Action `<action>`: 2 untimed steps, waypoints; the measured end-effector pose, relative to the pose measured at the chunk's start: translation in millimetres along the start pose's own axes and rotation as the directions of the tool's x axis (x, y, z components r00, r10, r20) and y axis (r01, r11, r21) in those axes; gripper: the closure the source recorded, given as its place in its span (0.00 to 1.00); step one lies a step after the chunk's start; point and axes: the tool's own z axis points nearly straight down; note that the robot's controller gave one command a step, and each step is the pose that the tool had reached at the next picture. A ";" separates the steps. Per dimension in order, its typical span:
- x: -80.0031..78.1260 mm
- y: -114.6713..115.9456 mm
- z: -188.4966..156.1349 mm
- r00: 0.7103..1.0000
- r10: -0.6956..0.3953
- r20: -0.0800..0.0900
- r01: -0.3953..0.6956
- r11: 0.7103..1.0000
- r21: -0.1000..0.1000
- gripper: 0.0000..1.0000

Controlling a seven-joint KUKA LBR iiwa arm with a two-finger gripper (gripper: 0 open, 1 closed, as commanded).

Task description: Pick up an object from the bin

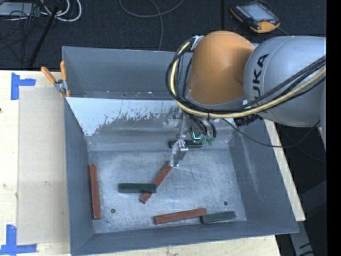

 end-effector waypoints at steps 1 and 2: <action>-1.4 -0.2 -4.8 1.000 0.001 0.008 -0.001 1.000 -0.001 0.00; 2.4 -4.9 37.3 0.999 -0.039 0.016 0.039 0.999 -0.001 0.00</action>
Offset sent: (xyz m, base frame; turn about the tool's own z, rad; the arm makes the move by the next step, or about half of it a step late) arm -0.0173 -0.0197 -0.1417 -0.1244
